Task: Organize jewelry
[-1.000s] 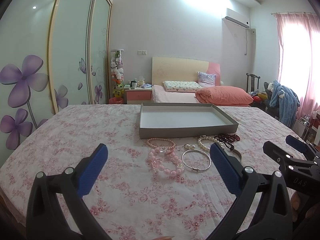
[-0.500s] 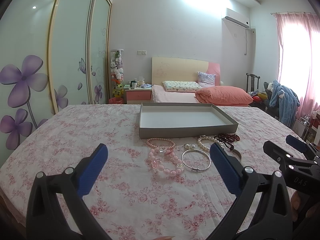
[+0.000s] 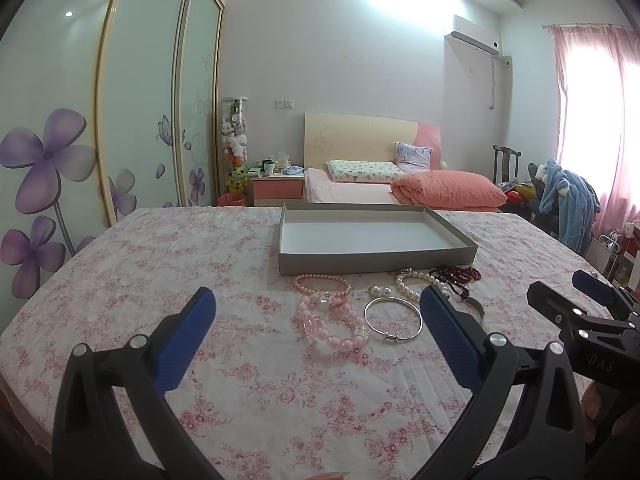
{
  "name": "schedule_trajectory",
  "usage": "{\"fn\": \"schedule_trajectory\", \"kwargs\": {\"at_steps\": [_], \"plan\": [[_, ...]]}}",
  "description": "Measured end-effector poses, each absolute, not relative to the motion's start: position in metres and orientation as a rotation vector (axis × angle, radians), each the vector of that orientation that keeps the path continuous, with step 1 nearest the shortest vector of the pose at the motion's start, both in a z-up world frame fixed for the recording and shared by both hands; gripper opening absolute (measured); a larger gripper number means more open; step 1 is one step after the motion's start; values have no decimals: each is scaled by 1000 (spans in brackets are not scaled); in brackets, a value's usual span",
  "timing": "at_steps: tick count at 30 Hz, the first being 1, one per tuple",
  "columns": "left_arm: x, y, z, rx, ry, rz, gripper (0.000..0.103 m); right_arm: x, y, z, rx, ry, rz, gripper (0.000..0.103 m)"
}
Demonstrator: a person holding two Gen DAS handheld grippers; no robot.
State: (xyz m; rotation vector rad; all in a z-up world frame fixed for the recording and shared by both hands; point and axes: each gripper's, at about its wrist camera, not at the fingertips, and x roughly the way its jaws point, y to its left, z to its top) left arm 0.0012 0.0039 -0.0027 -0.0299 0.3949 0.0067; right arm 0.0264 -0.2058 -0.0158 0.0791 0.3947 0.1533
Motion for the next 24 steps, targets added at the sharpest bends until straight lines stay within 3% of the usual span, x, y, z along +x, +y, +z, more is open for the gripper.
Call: {"fn": "schedule_trajectory", "kwargs": {"at_steps": [17, 24], "plan": [[-1, 6, -6, -30, 404, 11, 99, 27, -205, -18, 82, 404, 154, 101], [20, 6, -19, -44, 495, 17, 99, 49, -209, -36, 94, 519, 158, 101]]}}
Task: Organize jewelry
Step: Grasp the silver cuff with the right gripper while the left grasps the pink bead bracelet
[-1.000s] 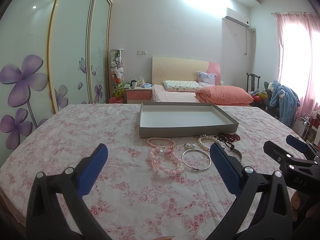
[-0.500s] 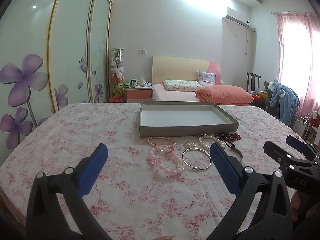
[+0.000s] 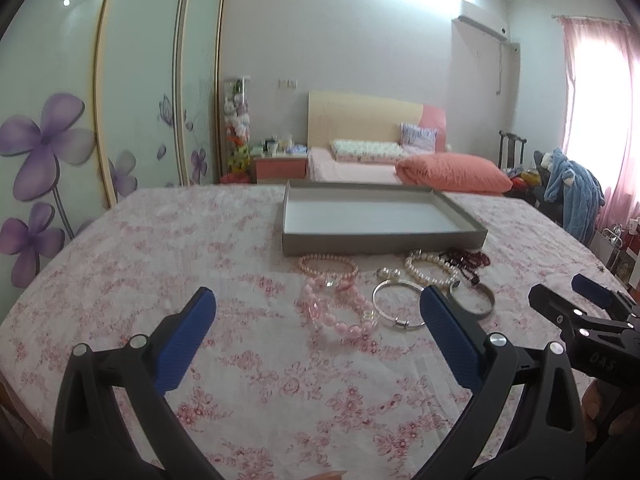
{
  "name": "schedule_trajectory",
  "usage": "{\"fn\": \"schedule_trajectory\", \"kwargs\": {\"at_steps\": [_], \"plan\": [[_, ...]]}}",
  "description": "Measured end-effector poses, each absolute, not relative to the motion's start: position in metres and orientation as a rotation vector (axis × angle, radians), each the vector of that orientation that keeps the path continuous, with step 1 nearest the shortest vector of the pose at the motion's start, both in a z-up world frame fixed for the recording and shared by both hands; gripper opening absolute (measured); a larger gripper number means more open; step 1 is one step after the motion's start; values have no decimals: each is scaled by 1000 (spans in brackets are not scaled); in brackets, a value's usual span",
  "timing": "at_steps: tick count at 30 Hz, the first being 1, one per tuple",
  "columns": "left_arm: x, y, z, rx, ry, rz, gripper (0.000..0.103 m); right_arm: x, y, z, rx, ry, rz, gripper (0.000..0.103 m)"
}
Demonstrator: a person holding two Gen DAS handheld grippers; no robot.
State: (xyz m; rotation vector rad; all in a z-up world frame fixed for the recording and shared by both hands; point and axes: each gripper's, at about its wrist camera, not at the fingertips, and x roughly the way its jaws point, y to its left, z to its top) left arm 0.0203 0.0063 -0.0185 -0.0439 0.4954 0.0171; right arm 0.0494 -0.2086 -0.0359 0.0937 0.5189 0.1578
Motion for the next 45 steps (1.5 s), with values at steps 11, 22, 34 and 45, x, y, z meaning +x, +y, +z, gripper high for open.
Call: {"fn": "schedule_trajectory", "kwargs": {"at_steps": [11, 22, 34, 45], "plan": [[58, 17, -34, -26, 666, 25, 99, 105, -207, -69, 92, 833, 148, 90], [89, 13, -50, 6, 772, 26, 99, 136, -181, -79, -22, 938, 95, 80], [119, 7, -65, 1, 850, 22, 84, 146, -179, -75, -36, 904, 130, 67], [143, 19, -79, -44, 915, 56, 31, 147, -192, -76, -22, 900, 124, 67]]}}
